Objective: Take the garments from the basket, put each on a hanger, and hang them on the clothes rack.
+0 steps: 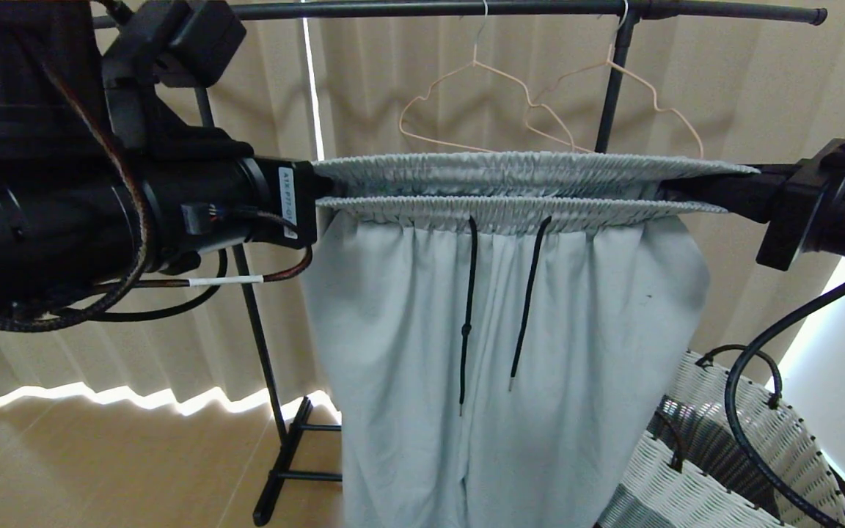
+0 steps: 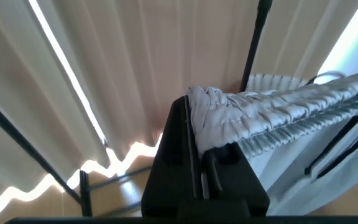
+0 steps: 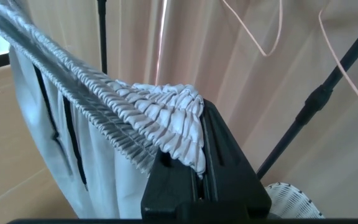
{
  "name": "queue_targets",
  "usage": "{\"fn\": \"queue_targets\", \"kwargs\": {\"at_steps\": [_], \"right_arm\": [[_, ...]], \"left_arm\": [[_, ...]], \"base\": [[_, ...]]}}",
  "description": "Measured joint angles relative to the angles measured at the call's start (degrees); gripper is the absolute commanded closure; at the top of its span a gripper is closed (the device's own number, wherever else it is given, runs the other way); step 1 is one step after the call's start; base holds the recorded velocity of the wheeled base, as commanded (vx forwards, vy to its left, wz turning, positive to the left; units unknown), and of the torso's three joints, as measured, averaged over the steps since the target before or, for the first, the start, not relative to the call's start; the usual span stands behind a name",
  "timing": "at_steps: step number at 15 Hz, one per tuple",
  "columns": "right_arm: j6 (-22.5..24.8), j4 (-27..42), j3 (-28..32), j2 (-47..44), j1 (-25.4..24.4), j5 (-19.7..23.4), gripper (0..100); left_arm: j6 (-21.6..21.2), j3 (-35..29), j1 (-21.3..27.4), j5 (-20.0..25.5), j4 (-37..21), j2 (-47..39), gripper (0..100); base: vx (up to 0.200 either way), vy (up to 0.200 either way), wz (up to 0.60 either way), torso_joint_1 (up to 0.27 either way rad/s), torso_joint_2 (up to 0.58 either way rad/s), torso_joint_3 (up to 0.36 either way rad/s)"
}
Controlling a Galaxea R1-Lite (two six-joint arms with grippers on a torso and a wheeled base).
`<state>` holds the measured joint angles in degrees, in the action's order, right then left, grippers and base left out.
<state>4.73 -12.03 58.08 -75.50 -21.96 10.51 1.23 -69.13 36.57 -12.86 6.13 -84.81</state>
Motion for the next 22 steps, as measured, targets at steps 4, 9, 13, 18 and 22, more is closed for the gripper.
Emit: {"fn": "queue_targets", "kwargs": {"at_steps": [4,9,13,18,22], "right_arm": [[0.00,-1.89,1.29,-0.27,0.00,0.13,100],[-0.05,-5.18,1.23,-1.16,0.00,0.18,0],[-0.05,-5.45,-0.61,-0.94,0.00,0.29,0],[0.00,-5.45,-5.63,2.56,-4.47,0.84,0],[0.05,-5.45,-7.09,5.10,-4.89,2.79,0]], "left_arm": [[-0.06,-3.22,0.09,0.09,0.05,0.24,100],[-0.11,-3.44,0.44,0.06,-0.12,0.59,100],[-0.11,-2.67,0.09,-0.27,-0.26,0.61,100],[-0.17,-0.07,-3.17,-2.77,-0.37,0.24,100],[-0.20,2.43,-5.05,-4.02,-0.37,0.11,100]], "base": [[0.000,0.000,0.00,0.000,0.00,0.000],[0.000,0.000,0.00,0.000,0.00,0.000],[0.000,0.000,0.00,0.000,0.00,0.000],[0.000,0.000,0.00,0.000,0.00,0.000],[0.000,0.000,0.00,0.000,0.00,0.000]]}}
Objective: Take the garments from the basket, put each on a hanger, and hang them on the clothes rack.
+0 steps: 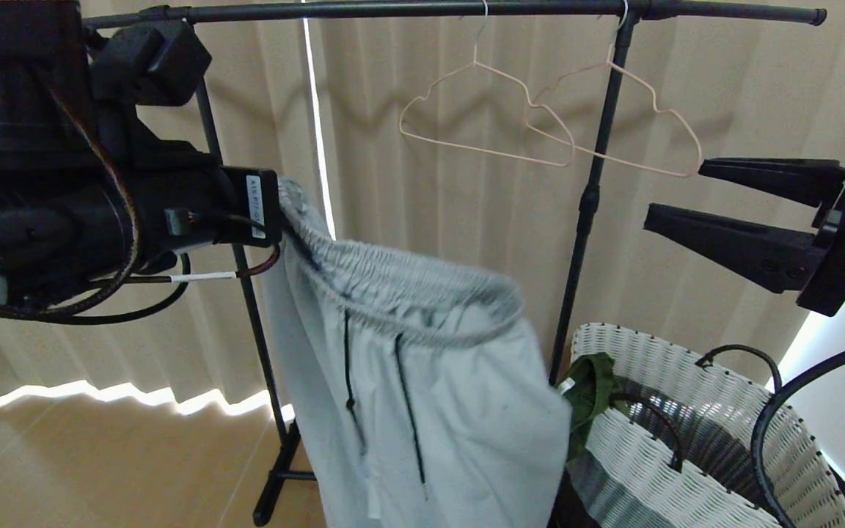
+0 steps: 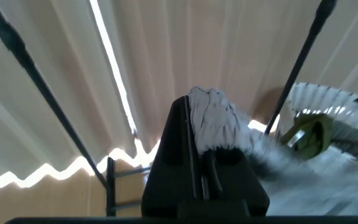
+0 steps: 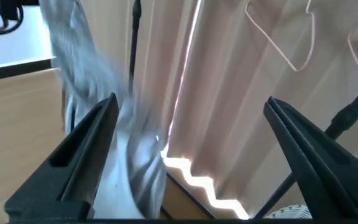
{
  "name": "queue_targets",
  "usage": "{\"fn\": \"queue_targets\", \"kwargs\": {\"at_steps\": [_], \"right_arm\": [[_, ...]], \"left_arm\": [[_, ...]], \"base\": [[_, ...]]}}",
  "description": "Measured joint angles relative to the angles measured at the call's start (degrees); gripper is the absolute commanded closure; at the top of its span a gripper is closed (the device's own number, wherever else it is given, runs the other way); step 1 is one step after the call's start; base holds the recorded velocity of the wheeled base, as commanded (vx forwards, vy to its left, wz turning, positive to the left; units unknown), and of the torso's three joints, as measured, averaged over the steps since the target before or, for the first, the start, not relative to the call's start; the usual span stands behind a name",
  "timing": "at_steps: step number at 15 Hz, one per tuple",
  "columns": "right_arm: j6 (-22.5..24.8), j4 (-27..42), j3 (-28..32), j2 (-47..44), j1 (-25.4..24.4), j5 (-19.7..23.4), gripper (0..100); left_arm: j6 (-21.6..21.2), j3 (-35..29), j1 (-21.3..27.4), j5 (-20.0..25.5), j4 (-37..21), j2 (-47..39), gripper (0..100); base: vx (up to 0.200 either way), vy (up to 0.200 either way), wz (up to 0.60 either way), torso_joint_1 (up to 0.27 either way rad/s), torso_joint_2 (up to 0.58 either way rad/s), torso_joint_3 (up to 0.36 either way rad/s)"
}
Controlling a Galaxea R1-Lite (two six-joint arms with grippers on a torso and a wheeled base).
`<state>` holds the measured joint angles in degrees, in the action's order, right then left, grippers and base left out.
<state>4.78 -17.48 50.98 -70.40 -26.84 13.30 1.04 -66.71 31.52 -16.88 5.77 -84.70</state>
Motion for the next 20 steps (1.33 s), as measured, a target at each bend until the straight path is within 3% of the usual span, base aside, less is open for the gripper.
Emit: {"fn": "queue_targets", "kwargs": {"at_steps": [6,10,15,20], "right_arm": [[0.68,1.17,-0.55,0.83,1.24,-1.56,0],[4.99,4.10,-3.17,0.91,9.42,-9.72,0],[14.07,3.58,-7.39,2.01,19.58,-10.26,0],[15.14,-3.04,-11.63,2.51,23.65,-11.50,0]], "left_arm": [[-0.26,1.85,-0.99,-1.32,-0.16,0.80,100],[-3.44,5.74,-4.29,-1.50,-0.18,4.52,100],[-4.60,8.91,-7.77,-1.40,-0.09,8.08,100],[-7.11,11.25,-8.37,-1.04,-0.07,11.43,100]], "base": [[0.000,0.000,0.00,0.000,0.00,0.000],[0.000,0.000,0.00,0.000,0.00,0.000],[0.000,0.000,0.00,0.000,0.00,0.000],[0.000,0.000,0.00,0.000,0.00,0.000]]}}
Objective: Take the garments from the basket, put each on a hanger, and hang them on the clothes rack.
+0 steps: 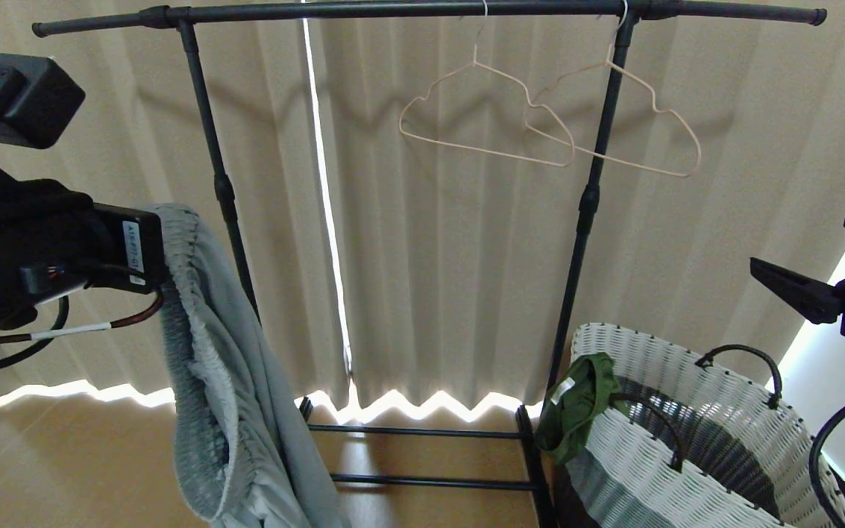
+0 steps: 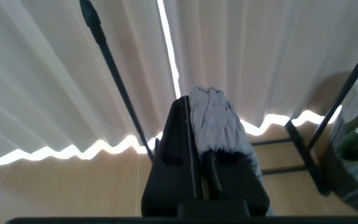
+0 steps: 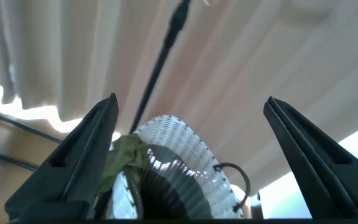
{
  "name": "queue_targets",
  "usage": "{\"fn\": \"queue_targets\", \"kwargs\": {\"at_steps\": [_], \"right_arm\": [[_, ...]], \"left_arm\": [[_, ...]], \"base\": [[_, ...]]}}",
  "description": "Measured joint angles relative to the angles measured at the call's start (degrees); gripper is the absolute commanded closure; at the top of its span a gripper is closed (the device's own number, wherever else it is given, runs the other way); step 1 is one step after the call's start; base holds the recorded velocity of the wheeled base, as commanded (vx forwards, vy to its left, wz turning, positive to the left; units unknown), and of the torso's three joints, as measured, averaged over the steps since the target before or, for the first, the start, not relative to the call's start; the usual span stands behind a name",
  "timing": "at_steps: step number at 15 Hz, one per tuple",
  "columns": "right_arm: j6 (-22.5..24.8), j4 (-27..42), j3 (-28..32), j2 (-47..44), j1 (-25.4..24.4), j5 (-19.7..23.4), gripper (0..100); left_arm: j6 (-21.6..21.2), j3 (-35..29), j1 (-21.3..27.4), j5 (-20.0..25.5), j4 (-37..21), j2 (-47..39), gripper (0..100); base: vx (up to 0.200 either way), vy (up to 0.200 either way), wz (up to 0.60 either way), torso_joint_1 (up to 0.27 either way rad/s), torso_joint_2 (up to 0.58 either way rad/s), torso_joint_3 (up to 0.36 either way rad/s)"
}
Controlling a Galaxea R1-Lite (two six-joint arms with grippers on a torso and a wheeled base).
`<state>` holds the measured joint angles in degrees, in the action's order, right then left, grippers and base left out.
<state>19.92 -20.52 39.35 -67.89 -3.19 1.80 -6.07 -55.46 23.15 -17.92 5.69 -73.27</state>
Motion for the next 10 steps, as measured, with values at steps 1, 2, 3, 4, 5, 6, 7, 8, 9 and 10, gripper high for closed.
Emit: {"fn": "queue_targets", "kwargs": {"at_steps": [1,2,3,4,5,6,7,8,9,10], "right_arm": [[0.00,-0.44,-0.41,-0.02,0.28,0.02,0],[-0.02,-0.44,-0.60,-0.05,0.39,0.02,0],[-0.05,-0.50,-0.62,0.00,0.61,0.07,0],[-0.07,-0.52,-0.71,0.09,0.77,0.16,0],[-0.09,-0.48,-0.88,0.26,0.83,0.24,0],[-0.13,-0.52,-1.04,0.41,0.88,0.33,0],[-0.16,-0.56,-1.12,0.56,0.88,0.33,0],[-0.16,-0.78,-1.16,0.67,0.88,0.40,0],[-0.20,-0.56,-1.26,0.91,0.85,0.46,0],[-0.24,-0.33,-1.35,1.08,0.88,0.44,0]], "left_arm": [[-0.09,0.28,-0.04,0.00,0.21,0.59,100],[-0.06,0.55,-0.04,0.07,0.24,1.00,100],[-0.11,0.80,-0.04,0.09,0.38,1.33,100],[-0.24,1.35,-0.04,0.09,0.40,1.80,100],[-0.46,1.90,-0.04,0.11,0.33,2.35,100],[-1.06,2.60,-0.04,0.11,0.24,2.90,100],[-1.69,3.11,-0.02,0.18,0.40,3.40,100],[-2.02,3.28,-0.04,0.24,0.66,3.67,100],[-2.11,3.67,0.00,0.40,0.55,3.89,100],[-2.18,4.16,0.05,0.44,0.24,3.93,100]], "base": [[0.000,0.000,0.00,0.000,0.00,0.000],[0.000,0.000,0.00,0.000,0.00,0.000],[0.000,0.000,0.00,0.000,0.00,0.000],[0.000,0.000,0.00,0.000,0.00,0.000],[0.000,0.000,0.00,0.027,-0.09,-0.032],[0.000,0.000,0.00,0.076,-0.24,-0.188],[0.000,0.000,0.00,0.105,-0.34,-0.246],[0.000,0.000,0.00,0.041,-0.12,-0.271],[0.000,0.000,0.00,0.046,-0.28,-0.286],[0.000,0.000,0.00,0.144,-0.51,-0.310]]}}
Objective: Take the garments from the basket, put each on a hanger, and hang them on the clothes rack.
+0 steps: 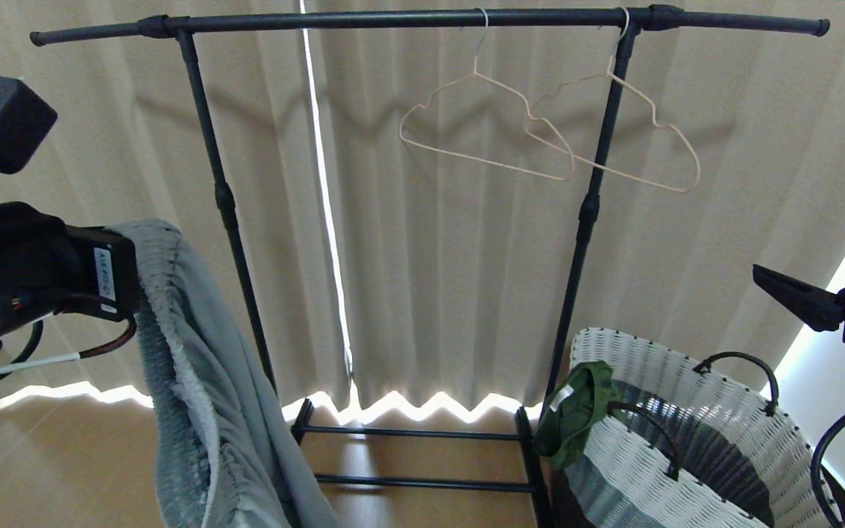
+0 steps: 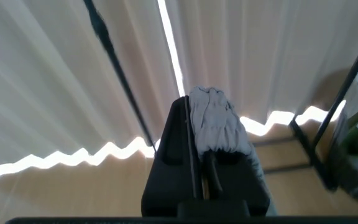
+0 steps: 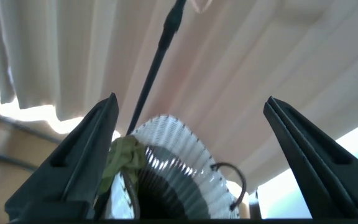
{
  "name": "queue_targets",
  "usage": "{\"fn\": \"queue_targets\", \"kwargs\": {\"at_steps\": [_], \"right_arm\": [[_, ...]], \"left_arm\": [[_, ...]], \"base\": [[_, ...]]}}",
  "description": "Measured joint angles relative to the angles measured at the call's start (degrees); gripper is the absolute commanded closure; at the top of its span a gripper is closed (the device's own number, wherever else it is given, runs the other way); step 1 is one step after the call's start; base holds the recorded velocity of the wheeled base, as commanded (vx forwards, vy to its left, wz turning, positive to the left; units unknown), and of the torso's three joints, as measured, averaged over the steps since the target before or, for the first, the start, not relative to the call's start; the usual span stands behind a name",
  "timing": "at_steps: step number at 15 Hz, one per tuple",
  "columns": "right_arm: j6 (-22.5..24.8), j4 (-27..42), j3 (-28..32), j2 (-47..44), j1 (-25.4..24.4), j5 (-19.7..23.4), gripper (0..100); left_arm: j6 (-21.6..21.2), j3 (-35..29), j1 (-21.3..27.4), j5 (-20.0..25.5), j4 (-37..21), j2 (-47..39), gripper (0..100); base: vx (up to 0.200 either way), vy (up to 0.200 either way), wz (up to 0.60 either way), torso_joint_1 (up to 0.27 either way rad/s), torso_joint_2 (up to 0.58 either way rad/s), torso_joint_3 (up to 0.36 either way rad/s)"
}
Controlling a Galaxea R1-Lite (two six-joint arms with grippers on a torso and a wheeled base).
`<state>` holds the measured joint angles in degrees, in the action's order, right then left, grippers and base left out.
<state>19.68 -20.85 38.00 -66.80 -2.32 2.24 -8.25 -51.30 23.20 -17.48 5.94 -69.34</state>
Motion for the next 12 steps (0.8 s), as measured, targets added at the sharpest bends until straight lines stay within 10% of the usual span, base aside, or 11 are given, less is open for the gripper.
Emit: {"fn": "queue_targets", "kwargs": {"at_steps": [12], "right_arm": [[0.00,-0.34,0.15,0.74,0.00,0.24,0]], "left_arm": [[-8.81,7.25,-4.18,2.95,5.77,5.10,100]], "base": [[0.000,0.000,0.00,0.171,-0.42,-0.244]]}}
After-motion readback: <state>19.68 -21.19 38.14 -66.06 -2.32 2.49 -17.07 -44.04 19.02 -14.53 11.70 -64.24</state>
